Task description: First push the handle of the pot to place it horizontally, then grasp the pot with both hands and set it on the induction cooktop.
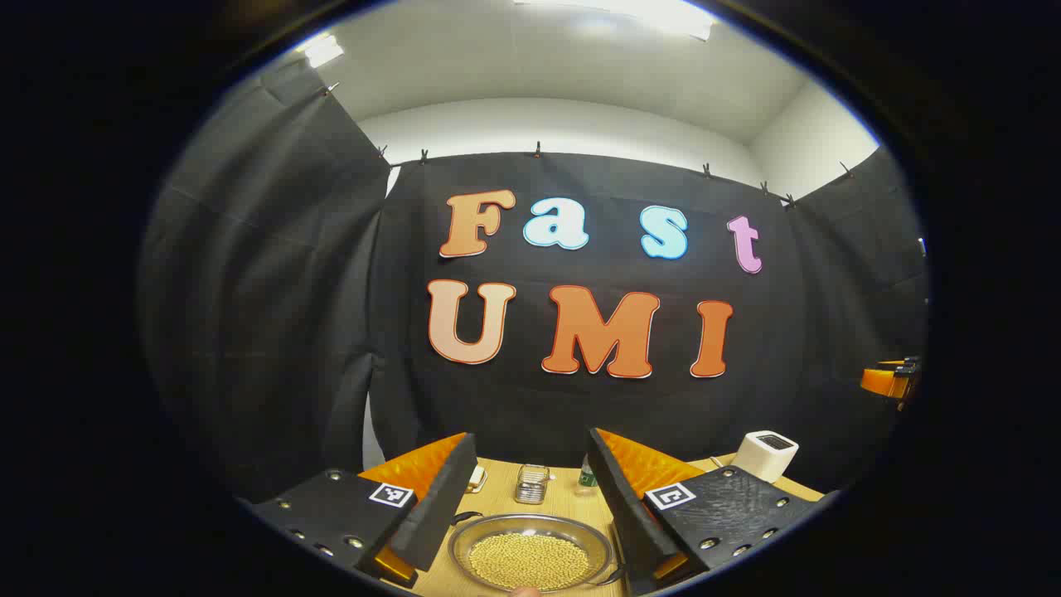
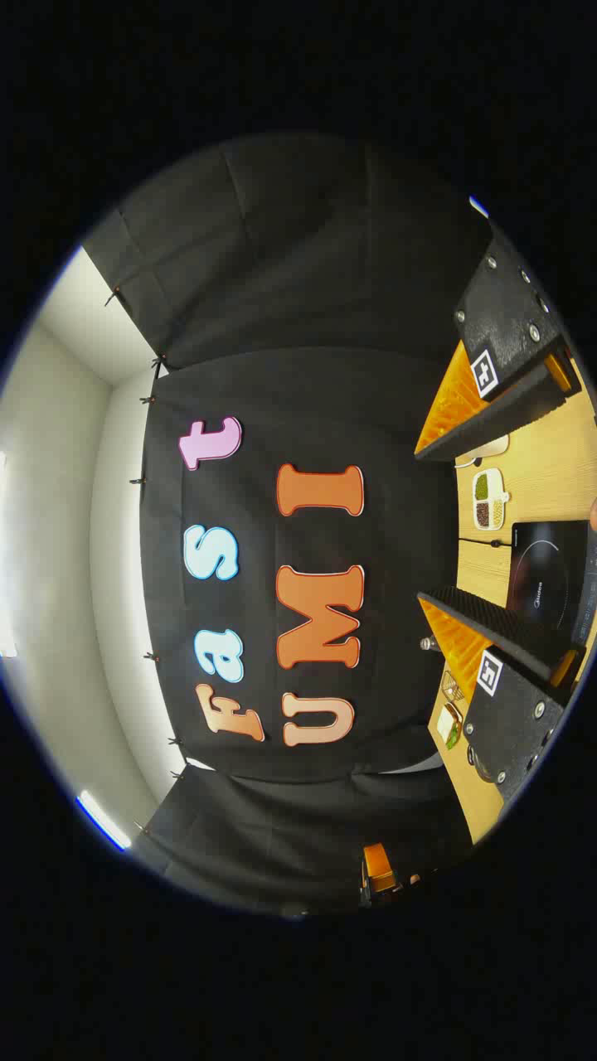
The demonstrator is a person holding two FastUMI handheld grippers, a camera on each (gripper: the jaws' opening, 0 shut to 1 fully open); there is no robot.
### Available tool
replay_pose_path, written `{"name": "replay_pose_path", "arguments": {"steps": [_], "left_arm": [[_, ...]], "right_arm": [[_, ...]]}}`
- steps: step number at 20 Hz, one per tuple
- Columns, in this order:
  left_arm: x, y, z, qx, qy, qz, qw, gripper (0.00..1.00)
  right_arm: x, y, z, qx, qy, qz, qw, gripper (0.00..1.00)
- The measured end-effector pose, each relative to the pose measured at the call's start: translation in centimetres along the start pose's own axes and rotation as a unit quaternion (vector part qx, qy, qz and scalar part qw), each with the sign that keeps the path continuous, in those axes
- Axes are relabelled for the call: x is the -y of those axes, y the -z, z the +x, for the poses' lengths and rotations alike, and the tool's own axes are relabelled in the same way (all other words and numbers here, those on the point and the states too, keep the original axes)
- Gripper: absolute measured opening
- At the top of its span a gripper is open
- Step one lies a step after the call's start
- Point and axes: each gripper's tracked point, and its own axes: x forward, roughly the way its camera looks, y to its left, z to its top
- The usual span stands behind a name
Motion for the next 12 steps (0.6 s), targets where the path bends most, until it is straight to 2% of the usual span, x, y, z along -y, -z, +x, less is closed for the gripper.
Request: {"name": "replay_pose_path", "arguments": {"steps": [12], "left_arm": [[1.4,-0.4,-0.7,-0.002,0.016,-0.005,1.0,0.86]], "right_arm": [[0.6,-0.1,-0.7,0.003,0.003,-0.005,1.0,0.95]]}}
